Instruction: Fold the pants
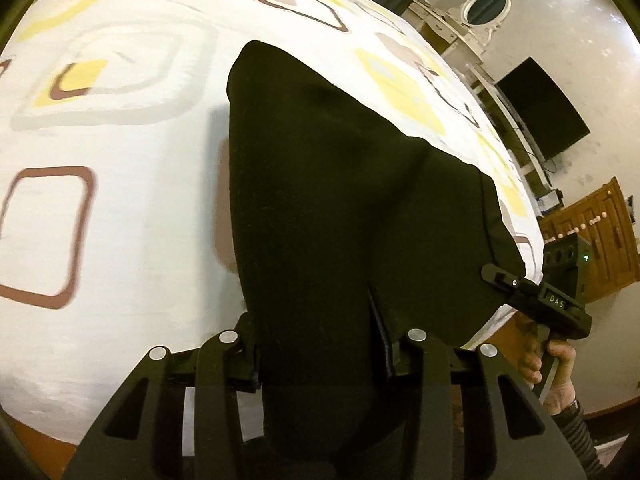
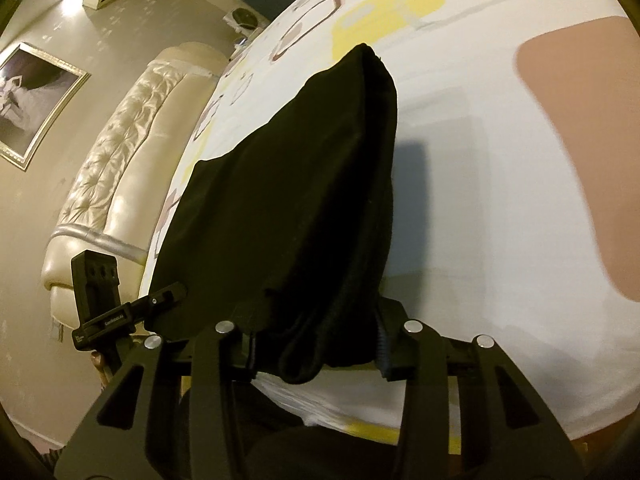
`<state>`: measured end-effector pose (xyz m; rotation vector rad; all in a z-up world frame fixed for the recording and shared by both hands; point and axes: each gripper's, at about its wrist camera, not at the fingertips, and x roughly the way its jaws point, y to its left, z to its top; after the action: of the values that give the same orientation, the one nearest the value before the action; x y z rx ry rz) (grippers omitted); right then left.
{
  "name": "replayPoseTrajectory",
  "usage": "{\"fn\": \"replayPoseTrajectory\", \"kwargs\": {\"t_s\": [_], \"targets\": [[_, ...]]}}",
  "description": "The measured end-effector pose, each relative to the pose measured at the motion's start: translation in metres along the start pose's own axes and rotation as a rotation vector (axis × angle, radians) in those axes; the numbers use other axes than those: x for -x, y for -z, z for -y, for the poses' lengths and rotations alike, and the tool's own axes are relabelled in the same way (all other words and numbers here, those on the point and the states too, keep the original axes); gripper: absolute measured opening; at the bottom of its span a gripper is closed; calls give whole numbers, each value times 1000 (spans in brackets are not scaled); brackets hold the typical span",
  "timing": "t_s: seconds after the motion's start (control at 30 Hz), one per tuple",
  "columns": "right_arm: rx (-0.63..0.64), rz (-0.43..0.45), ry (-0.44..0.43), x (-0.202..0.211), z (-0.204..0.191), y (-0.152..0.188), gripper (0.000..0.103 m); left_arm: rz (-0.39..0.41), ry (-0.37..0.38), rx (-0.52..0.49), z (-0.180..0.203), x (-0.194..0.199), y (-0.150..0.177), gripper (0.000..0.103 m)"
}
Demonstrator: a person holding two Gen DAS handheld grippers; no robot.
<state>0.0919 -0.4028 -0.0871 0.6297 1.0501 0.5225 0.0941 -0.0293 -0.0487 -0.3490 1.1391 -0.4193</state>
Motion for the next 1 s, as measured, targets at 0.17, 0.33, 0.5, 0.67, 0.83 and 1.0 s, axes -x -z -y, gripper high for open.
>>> {"fn": "replayPoseTrajectory", "kwargs": {"t_s": [0.17, 0.33, 0.5, 0.67, 0.83, 1.0], "targets": [[12, -22, -28, -15, -10, 2, 40, 19, -31, 14, -14, 16, 4, 41], [11, -39, -26, -27, -15, 2, 40, 28, -11, 39, -31, 18, 11, 42], [-7, -44, -36, -30, -10, 4, 41, 41, -7, 21, -26, 9, 9, 43], [-10, -42, -40, -31, -10, 5, 41, 48, 3, 21, -28, 7, 9, 44], [-13, -36, -44, -31, -9, 7, 41, 52, 5, 19, -27, 7, 8, 44], [-14, -31, -48, -31, -9, 7, 41, 53, 4, 18, -27, 6, 8, 45]]}}
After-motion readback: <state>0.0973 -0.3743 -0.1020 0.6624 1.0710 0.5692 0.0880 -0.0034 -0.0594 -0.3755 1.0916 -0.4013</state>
